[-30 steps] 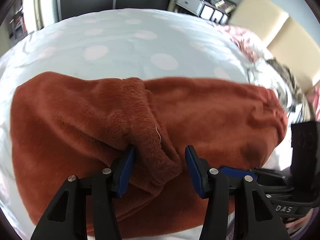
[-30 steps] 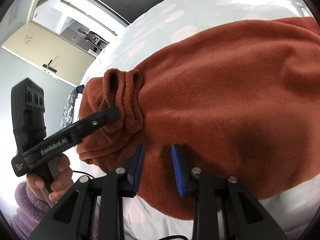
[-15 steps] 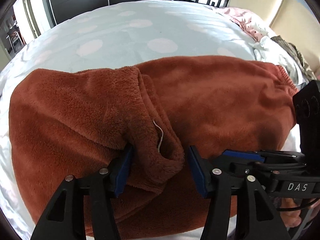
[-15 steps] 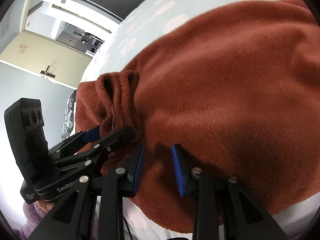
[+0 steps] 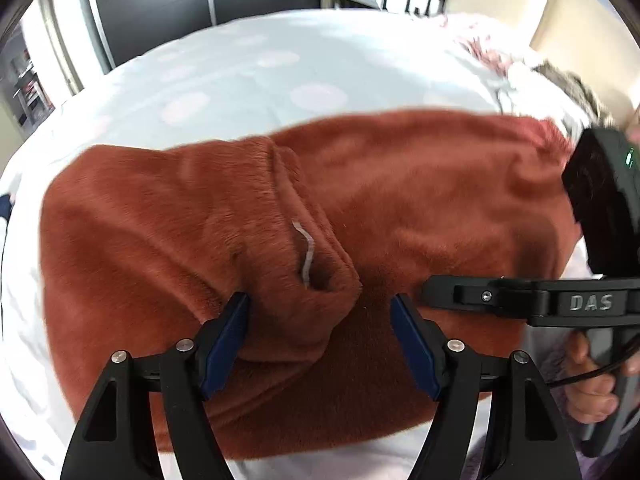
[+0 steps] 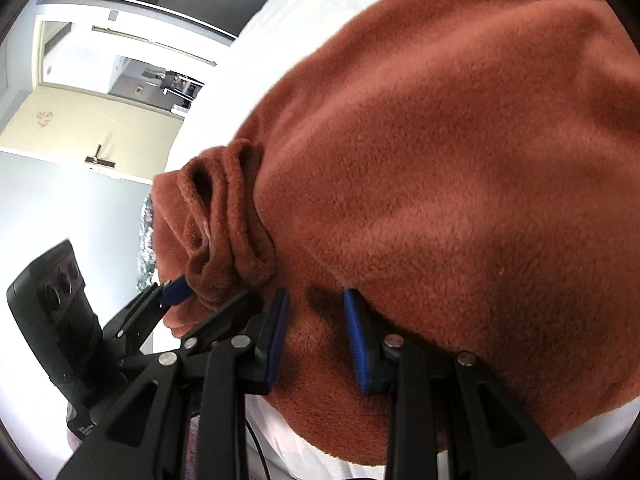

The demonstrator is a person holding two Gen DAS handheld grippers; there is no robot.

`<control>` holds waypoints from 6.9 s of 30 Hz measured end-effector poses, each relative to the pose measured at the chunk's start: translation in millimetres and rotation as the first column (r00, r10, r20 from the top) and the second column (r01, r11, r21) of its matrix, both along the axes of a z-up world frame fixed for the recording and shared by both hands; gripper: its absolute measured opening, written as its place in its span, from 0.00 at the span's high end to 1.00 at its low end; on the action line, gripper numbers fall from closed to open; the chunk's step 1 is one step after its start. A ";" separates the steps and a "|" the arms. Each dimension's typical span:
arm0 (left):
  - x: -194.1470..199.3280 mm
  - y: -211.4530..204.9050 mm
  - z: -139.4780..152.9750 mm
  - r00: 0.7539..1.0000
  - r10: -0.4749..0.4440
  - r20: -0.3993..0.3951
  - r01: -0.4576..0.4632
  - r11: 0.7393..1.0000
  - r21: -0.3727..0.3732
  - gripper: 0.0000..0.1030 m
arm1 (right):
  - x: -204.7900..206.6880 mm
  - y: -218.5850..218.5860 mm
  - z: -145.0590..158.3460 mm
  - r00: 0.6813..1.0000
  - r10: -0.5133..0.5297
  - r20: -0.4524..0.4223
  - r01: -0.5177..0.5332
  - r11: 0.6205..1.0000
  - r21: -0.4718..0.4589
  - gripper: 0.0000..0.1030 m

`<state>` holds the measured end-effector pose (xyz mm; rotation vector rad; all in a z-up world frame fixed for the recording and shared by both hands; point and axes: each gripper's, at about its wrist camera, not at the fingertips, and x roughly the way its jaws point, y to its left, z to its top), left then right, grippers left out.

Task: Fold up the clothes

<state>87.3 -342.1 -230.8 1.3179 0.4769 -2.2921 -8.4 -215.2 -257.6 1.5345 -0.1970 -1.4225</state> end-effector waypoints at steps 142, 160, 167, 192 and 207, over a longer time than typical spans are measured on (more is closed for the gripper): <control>109.7 -68.1 20.3 0.791 0.610 0.050 -0.607 0.793 -0.056 0.28 | -120.4 132.5 180.5 0.896 -0.080 -0.438 0.086 0.996 -0.007 0.62; 93.6 -84.6 -8.8 0.793 0.593 0.143 -0.594 0.804 -0.040 0.28 | -242.3 182.6 43.0 0.970 0.021 -0.240 0.060 0.945 0.322 0.54; 83.5 -89.1 -14.4 0.791 0.589 0.167 -0.586 0.807 -0.071 0.28 | -264.5 170.7 -3.6 0.989 0.062 -0.133 -0.013 0.941 0.339 0.48; 94.1 -93.5 -2.4 0.787 0.608 0.104 -0.609 0.793 -0.021 0.28 | -213.0 179.1 44.6 0.960 0.080 -0.270 0.029 0.926 0.376 0.72; 125.2 -83.9 38.2 0.805 0.591 -0.059 -0.586 0.806 0.082 0.28 | -156.3 141.6 228.8 0.909 0.102 -0.405 0.059 0.929 0.366 0.73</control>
